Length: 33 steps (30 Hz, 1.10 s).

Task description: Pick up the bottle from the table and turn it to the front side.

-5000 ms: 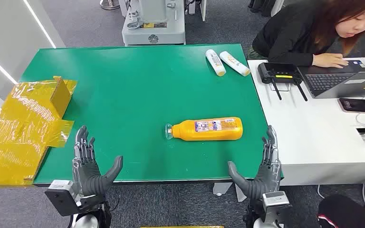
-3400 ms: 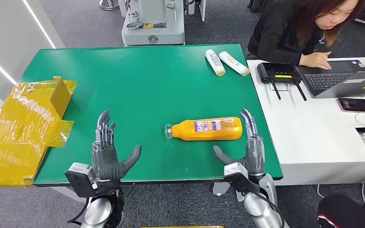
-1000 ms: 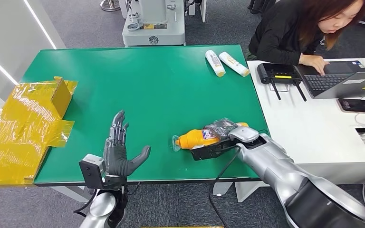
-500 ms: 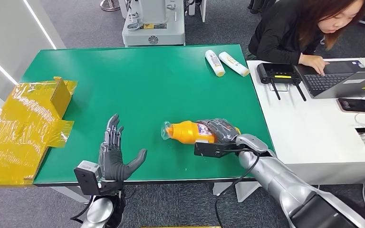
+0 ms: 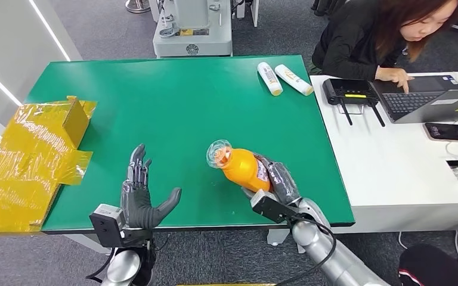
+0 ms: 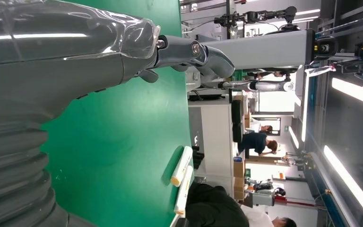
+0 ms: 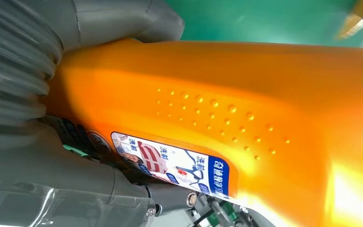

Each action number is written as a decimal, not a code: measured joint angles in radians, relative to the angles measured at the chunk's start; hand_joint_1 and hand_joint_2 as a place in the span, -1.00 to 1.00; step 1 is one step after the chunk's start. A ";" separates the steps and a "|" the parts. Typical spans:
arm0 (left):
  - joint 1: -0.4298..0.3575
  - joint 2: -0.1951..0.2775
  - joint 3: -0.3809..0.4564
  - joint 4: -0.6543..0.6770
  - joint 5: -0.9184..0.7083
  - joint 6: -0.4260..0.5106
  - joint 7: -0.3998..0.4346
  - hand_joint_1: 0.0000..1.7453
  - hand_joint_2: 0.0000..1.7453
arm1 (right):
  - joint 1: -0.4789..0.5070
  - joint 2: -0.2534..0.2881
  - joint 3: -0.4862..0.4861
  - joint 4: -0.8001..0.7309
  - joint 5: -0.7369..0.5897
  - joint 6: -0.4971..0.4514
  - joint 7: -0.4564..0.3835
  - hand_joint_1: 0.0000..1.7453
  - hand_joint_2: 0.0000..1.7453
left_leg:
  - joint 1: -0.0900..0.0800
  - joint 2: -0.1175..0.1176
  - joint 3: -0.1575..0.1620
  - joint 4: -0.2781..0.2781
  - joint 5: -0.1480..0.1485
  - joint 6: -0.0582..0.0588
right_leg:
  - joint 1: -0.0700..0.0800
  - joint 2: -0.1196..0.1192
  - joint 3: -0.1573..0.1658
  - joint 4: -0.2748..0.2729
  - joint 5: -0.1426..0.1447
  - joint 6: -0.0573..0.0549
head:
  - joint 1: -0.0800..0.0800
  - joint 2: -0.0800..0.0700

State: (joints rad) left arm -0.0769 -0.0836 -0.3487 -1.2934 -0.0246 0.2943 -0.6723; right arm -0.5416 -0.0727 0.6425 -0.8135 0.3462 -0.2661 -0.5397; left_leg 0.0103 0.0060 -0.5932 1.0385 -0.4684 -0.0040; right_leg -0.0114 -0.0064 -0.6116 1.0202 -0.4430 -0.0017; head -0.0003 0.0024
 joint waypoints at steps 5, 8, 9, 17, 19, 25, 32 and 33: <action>-0.002 0.006 0.000 -0.001 -0.004 -0.001 -0.003 -1.00 1.00 | 0.140 -0.002 -0.087 -0.196 -0.051 -0.068 -0.006 1.00 1.00 | 0.000 0.000 -0.001 -0.001 0.000 0.000 | 0.000 0.000 -0.002 0.000 0.000 0.000 | 0.000 0.000; -0.017 0.008 0.000 0.000 -0.007 -0.005 -0.012 -1.00 1.00 | 0.142 0.001 -0.118 -0.201 -0.084 -0.096 -0.038 1.00 1.00 | 0.000 0.000 -0.001 -0.001 0.000 0.000 | 0.000 0.000 -0.001 0.000 0.000 -0.001 | 0.000 0.000; -0.025 0.010 0.000 0.002 -0.008 -0.005 -0.016 -1.00 1.00 | 0.141 0.004 -0.128 -0.200 -0.092 -0.102 -0.048 1.00 1.00 | 0.000 0.000 -0.001 -0.001 0.000 -0.001 | 0.000 0.000 -0.001 0.000 0.000 -0.001 | 0.000 0.000; -0.100 0.019 -0.016 0.030 -0.011 -0.028 -0.022 -1.00 1.00 | 0.027 0.071 -0.149 -0.114 -0.116 -0.094 -0.089 1.00 1.00 | 0.000 0.001 -0.001 0.000 0.001 -0.002 | 0.000 0.001 -0.003 0.002 0.000 -0.001 | 0.000 0.000; -0.127 0.018 -0.023 0.041 -0.007 -0.039 -0.015 -1.00 1.00 | -0.014 0.099 -0.149 -0.080 -0.116 -0.090 -0.086 1.00 1.00 | 0.000 0.001 -0.001 0.000 0.001 -0.002 | 0.000 0.001 -0.003 0.003 0.001 -0.001 | 0.000 0.000; -0.199 0.013 -0.029 0.064 0.031 -0.116 0.028 -1.00 1.00 | -0.102 0.196 -0.137 0.006 -0.103 -0.070 -0.078 1.00 1.00 | 0.000 0.001 -0.001 0.000 0.002 -0.003 | 0.000 0.001 -0.004 0.004 0.001 -0.001 | 0.000 0.000; -0.244 0.013 -0.029 0.090 0.044 -0.127 0.033 -1.00 1.00 | -0.162 0.287 -0.112 0.071 -0.093 -0.043 -0.068 1.00 1.00 | 0.000 0.001 -0.001 -0.001 0.002 -0.003 | 0.000 0.001 -0.004 0.004 0.000 -0.002 | 0.000 0.000; -0.250 0.013 -0.029 0.093 0.045 -0.128 0.033 -1.00 1.00 | -0.168 0.296 -0.109 0.078 -0.092 -0.041 -0.068 1.00 1.00 | 0.000 0.001 -0.001 -0.001 0.002 -0.003 | 0.000 0.001 -0.004 0.004 0.000 -0.002 | 0.000 0.000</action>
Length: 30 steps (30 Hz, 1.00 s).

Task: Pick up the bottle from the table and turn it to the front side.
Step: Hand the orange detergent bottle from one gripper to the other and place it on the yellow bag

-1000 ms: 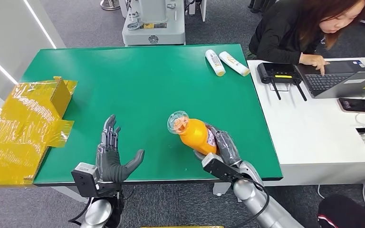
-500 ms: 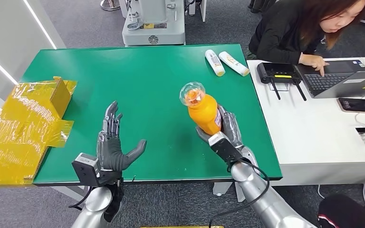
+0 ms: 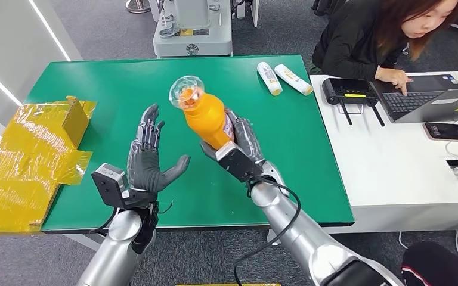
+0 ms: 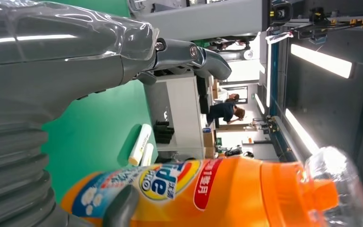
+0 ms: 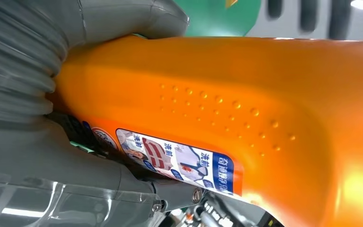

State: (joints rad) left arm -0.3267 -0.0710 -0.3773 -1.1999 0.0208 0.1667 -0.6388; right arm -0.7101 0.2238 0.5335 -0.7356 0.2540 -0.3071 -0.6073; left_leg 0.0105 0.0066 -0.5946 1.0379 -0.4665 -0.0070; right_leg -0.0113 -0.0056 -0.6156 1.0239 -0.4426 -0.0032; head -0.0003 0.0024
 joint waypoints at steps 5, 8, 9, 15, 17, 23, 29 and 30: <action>-0.027 0.000 0.001 0.034 0.019 -0.015 0.007 -1.00 1.00 | -0.018 0.036 0.020 0.032 0.020 0.016 0.000 1.00 1.00 | 0.000 0.000 0.000 0.000 0.000 0.000 | 0.000 0.000 0.000 0.000 0.000 0.000 | 0.000 0.000; -0.052 0.000 0.007 0.075 0.041 -0.030 0.007 -1.00 1.00 | -0.022 0.055 0.039 0.049 0.045 0.022 0.005 1.00 1.00 | 0.000 0.000 0.000 0.000 0.000 0.000 | 0.000 0.000 0.000 0.000 0.000 0.000 | 0.000 0.000; -0.060 0.000 0.010 0.089 0.048 -0.036 0.007 -1.00 1.00 | -0.023 0.061 0.044 0.055 0.050 0.022 0.008 1.00 1.00 | 0.000 0.000 0.000 0.000 0.000 0.000 | 0.000 0.000 0.000 0.000 0.000 0.000 | 0.000 0.000; -0.075 -0.002 0.025 0.121 0.056 -0.069 0.016 -1.00 1.00 | -0.038 0.067 0.060 0.100 0.074 0.022 0.030 1.00 1.00 | 0.000 0.000 0.000 0.000 0.000 -0.001 | 0.000 0.000 0.000 0.000 0.000 0.000 | 0.000 0.000; -0.076 -0.003 0.025 0.121 0.052 -0.083 0.031 -1.00 1.00 | -0.042 0.067 0.062 0.119 0.080 0.024 0.033 1.00 1.00 | 0.000 0.000 0.000 0.000 0.000 -0.001 | 0.000 0.000 0.000 0.000 0.000 0.000 | 0.000 0.000; -0.082 -0.003 0.026 0.107 0.034 -0.101 0.063 -1.00 1.00 | -0.048 0.067 0.071 0.163 0.100 0.022 0.044 1.00 1.00 | 0.000 0.000 0.000 0.000 0.000 -0.001 | 0.000 0.000 0.000 0.000 0.000 0.000 | 0.000 0.000; -0.084 -0.003 0.028 0.074 0.035 -0.122 0.083 -1.00 1.00 | -0.050 0.067 0.079 0.183 0.110 0.020 0.061 1.00 1.00 | 0.000 0.000 0.000 0.000 0.000 -0.001 | 0.000 0.000 0.000 0.000 0.000 0.000 | 0.000 0.000; -0.083 -0.003 0.028 0.068 0.041 -0.131 0.090 -1.00 1.00 | -0.050 0.067 0.079 0.186 0.111 0.020 0.062 1.00 1.00 | 0.000 0.000 0.000 0.000 0.000 -0.001 | 0.000 0.000 0.000 0.000 0.000 0.000 | 0.000 0.000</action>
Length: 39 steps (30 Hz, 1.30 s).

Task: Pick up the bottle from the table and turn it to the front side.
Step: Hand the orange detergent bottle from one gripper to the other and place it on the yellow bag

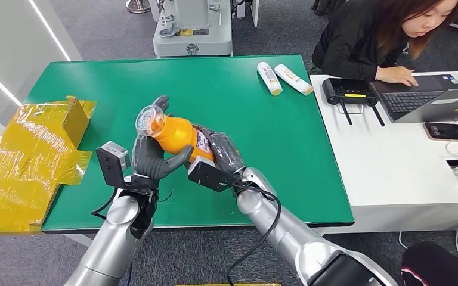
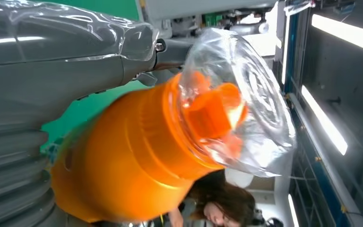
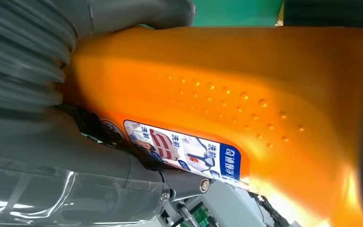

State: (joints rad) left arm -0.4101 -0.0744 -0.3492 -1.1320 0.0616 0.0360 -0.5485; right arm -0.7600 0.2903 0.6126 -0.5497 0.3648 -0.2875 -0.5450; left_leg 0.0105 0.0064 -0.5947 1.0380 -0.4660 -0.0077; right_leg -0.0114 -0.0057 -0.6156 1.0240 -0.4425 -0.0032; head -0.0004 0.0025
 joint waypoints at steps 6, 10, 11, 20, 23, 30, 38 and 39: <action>0.004 -0.002 0.000 -0.024 0.038 -0.044 0.022 -1.00 1.00 | 0.000 0.000 0.000 0.009 0.011 -0.002 -0.001 1.00 1.00 | 0.000 0.000 0.000 0.000 0.000 0.000 | 0.000 0.000 0.000 0.000 0.000 0.000 | 0.000 0.000; 0.006 -0.011 0.000 -0.032 0.060 -0.070 0.035 -0.93 1.00 | 0.000 0.000 0.000 0.009 0.009 -0.007 -0.003 1.00 1.00 | 0.000 0.000 0.000 0.000 0.000 0.000 | 0.000 0.000 0.000 0.000 0.000 0.000 | 0.000 0.000; 0.006 -0.013 0.000 -0.033 0.066 -0.075 0.039 -0.86 1.00 | 0.000 0.000 -0.001 0.009 0.008 -0.011 -0.003 1.00 1.00 | 0.000 0.000 0.000 0.000 0.000 0.000 | 0.000 0.000 0.000 0.000 0.000 0.000 | 0.000 0.000; 0.006 -0.047 -0.006 -0.033 0.116 -0.096 0.051 0.57 1.00 | -0.005 -0.001 -0.040 -0.015 -0.025 -0.052 -0.013 1.00 1.00 | 0.000 0.000 0.000 0.000 0.000 0.000 | 0.000 0.000 0.000 0.000 0.000 0.000 | 0.000 0.000; 0.003 -0.061 -0.007 -0.033 0.142 -0.094 0.047 0.27 1.00 | -0.008 -0.001 -0.049 -0.024 -0.023 -0.066 -0.012 1.00 1.00 | 0.000 0.000 0.000 0.000 0.000 0.000 | 0.000 0.000 0.000 0.000 0.000 0.000 | 0.000 0.000; -0.005 -0.088 -0.007 -0.030 0.165 -0.080 0.039 0.66 1.00 | -0.015 -0.001 -0.064 -0.031 -0.023 -0.080 -0.011 1.00 1.00 | 0.000 0.000 0.000 0.000 0.000 0.000 | 0.000 0.000 0.000 0.000 0.000 0.000 | 0.000 0.000; -0.015 -0.112 -0.009 -0.013 0.156 -0.066 0.024 0.95 1.00 | -0.017 -0.001 -0.073 -0.031 -0.022 -0.085 -0.019 1.00 1.00 | 0.000 0.000 0.000 0.000 0.000 0.000 | 0.000 0.000 0.000 0.000 0.000 0.000 | 0.000 0.000; -0.016 -0.113 -0.009 -0.011 0.155 -0.066 0.022 1.00 1.00 | -0.017 -0.001 -0.074 -0.031 -0.022 -0.085 -0.019 1.00 1.00 | 0.000 0.000 0.000 0.000 0.000 0.000 | 0.000 0.000 0.000 0.000 0.000 0.000 | 0.000 0.000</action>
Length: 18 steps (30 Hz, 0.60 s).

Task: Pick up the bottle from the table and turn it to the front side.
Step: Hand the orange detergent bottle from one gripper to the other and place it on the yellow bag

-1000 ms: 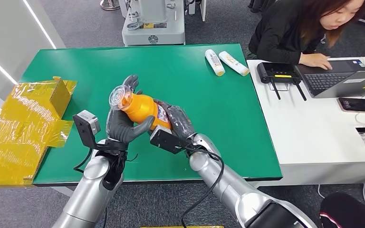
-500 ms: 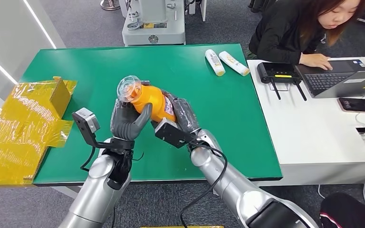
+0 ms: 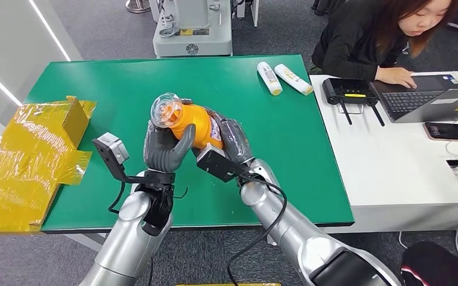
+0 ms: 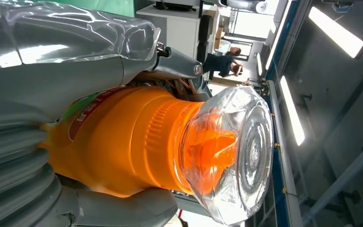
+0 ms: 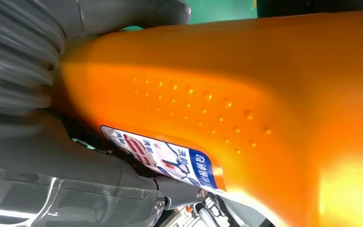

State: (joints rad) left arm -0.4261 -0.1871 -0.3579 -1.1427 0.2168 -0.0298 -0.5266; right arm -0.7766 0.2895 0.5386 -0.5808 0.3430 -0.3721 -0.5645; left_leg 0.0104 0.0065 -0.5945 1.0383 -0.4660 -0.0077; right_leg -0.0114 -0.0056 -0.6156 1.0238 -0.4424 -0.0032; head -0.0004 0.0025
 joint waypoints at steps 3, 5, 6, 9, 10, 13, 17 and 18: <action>-0.003 -0.004 0.000 0.007 -0.009 0.001 -0.012 1.00 1.00 | 0.000 0.000 -0.002 0.000 0.002 0.006 -0.007 -0.18 1.00 | 0.000 0.000 0.000 0.000 0.000 0.000 | 0.000 0.000 0.000 0.000 0.000 0.000 | 0.000 0.000; -0.004 -0.007 -0.001 0.011 -0.026 0.007 -0.025 1.00 1.00 | -0.001 0.002 -0.005 0.000 0.000 0.019 -0.016 -1.00 1.00 | 0.000 0.000 0.000 0.000 0.000 0.000 | 0.000 0.000 0.000 0.000 0.000 0.000 | 0.000 0.000; -0.004 -0.008 -0.003 0.013 -0.039 0.013 -0.032 1.00 1.00 | -0.001 0.003 -0.007 0.000 -0.001 0.027 -0.020 -1.00 1.00 | 0.000 0.000 0.000 0.000 0.000 0.000 | 0.000 0.000 0.000 0.000 0.000 0.000 | 0.000 0.000; -0.004 -0.008 -0.008 0.019 -0.069 0.028 -0.047 1.00 1.00 | -0.003 0.008 -0.018 0.000 -0.005 0.044 -0.032 -1.00 1.00 | 0.000 0.000 0.000 0.000 0.000 0.000 | 0.000 0.000 0.000 0.000 0.000 0.000 | 0.000 0.000; -0.004 -0.008 -0.009 0.020 -0.074 0.030 -0.050 1.00 1.00 | -0.003 0.009 -0.021 0.000 -0.005 0.047 -0.033 -1.00 1.00 | 0.000 0.000 0.000 0.000 0.000 0.000 | 0.000 0.000 0.000 0.000 0.000 0.000 | 0.000 0.000; -0.004 -0.008 -0.013 0.021 -0.090 0.039 -0.055 1.00 1.00 | -0.004 0.010 -0.027 -0.001 -0.014 0.060 -0.035 -1.00 1.00 | 0.000 0.000 0.000 0.000 0.000 0.000 | 0.000 0.000 0.000 0.000 0.000 0.000 | 0.000 0.000; -0.004 -0.007 -0.014 0.027 -0.098 0.043 -0.059 1.00 1.00 | 0.000 0.010 -0.040 -0.008 -0.020 0.075 -0.040 -1.00 1.00 | 0.000 0.000 0.000 0.000 0.000 0.000 | 0.000 0.000 0.000 0.000 0.000 0.000 | 0.000 0.000; -0.004 -0.007 -0.014 0.030 -0.100 0.043 -0.060 1.00 1.00 | 0.002 0.010 -0.042 -0.009 -0.020 0.076 -0.042 -1.00 1.00 | 0.000 0.000 0.000 0.000 0.000 0.000 | 0.000 0.000 0.000 0.000 0.000 0.000 | 0.000 0.000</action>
State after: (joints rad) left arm -0.4297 -0.1942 -0.3723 -1.1130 0.1172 0.0137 -0.5863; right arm -0.7744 0.2991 0.4961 -0.5900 0.3233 -0.2957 -0.6067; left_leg 0.0104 0.0064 -0.5946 1.0382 -0.4660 -0.0077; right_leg -0.0114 -0.0057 -0.6156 1.0238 -0.4424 -0.0032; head -0.0003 0.0026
